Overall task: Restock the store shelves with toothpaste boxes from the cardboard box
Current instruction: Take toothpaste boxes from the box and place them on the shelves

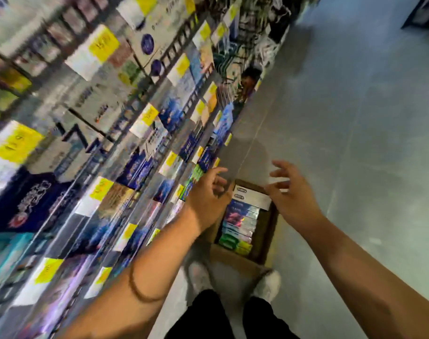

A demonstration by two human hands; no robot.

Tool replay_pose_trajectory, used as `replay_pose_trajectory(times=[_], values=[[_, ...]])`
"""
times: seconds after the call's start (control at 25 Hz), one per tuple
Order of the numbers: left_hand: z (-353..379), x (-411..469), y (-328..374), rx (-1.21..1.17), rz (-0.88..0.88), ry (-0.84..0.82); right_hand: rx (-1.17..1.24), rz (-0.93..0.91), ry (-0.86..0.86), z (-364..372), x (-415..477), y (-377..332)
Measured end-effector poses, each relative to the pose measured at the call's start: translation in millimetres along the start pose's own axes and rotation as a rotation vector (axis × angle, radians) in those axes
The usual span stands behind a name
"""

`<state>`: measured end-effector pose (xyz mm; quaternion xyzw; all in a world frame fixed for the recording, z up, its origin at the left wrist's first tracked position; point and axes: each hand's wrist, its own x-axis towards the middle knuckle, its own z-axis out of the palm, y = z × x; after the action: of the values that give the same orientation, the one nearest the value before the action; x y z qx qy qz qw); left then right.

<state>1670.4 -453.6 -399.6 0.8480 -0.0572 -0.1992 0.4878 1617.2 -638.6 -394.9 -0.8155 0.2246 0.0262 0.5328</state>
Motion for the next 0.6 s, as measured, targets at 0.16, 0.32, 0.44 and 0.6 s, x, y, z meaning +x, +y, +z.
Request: replay_pose_trajectory(times=[0.16,0.32,0.44,0.6], values=[[29.4,57.9,-63.7,0.091,-0.028,-0.101,0.019,0.119,0.046,32.9,32.2,77.3],[69.2,110.4,-140.6,0.178,-0.055,-0.199,-0.035,0.26,0.081,70.1,62.3,160.8],[104.1,148.0,-202.8,0.262,-0.07,-0.301,-0.11,0.294,0.099,95.9,89.3,222.6],[162.9,190.8,-291.6,0.308,-0.07,-0.354,-0.145,0.308,0.093,132.5,134.8,311.7]])
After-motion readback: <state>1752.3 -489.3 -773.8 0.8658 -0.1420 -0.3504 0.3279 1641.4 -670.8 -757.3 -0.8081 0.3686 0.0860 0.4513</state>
